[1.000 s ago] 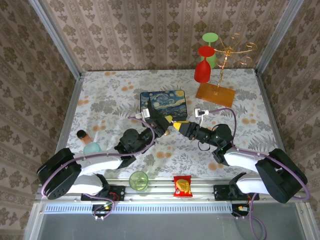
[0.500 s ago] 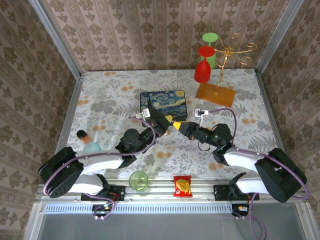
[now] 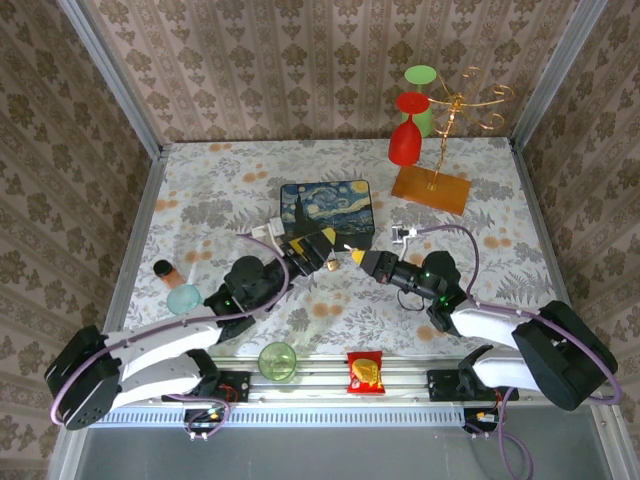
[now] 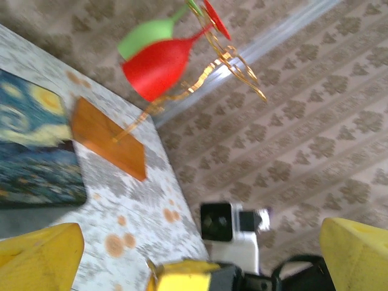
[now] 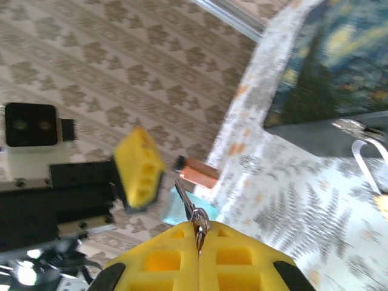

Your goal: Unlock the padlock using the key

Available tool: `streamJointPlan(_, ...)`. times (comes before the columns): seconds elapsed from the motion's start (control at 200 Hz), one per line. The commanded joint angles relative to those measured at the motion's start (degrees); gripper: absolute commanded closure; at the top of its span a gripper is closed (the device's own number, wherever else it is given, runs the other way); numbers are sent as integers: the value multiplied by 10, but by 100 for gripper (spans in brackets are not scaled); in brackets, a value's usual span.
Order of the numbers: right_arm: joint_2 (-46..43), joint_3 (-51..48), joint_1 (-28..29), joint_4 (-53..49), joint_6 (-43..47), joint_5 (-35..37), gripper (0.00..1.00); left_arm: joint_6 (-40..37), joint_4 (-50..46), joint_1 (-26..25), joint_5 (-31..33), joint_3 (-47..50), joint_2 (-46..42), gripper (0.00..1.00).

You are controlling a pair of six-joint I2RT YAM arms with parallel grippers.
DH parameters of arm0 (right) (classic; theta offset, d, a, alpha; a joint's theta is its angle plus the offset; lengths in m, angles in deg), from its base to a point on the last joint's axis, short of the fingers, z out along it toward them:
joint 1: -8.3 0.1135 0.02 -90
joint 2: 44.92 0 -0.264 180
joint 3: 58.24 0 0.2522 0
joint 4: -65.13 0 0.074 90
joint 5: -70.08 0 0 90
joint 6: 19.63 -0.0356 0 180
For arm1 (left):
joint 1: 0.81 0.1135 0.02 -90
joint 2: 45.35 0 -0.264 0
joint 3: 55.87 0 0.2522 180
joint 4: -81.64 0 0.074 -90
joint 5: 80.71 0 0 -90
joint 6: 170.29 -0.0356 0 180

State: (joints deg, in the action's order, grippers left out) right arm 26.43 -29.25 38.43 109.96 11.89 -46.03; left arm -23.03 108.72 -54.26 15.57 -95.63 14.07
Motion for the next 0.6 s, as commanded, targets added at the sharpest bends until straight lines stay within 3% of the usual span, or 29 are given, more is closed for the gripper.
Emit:
streamJointPlan(0.0,-26,-8,-4,-93,32,58,100,-41,-97,42,-15,29,6,3)
streamJointPlan(0.07,-43,-5,-4,-161,43,83,100,-55,-107,59,-48,29,25,10)
streamJointPlan(0.285,-120,-13,-5,-306,68,159,100,-130,-171,73,-101,-27,118,12)
streamJointPlan(0.44,-140,-23,-6,-321,75,163,100,-128,-84,98,-156,-38,228,17)
streamJointPlan(0.595,-142,-31,-6,-318,76,156,100,-145,-69,94,-162,-74,309,18)
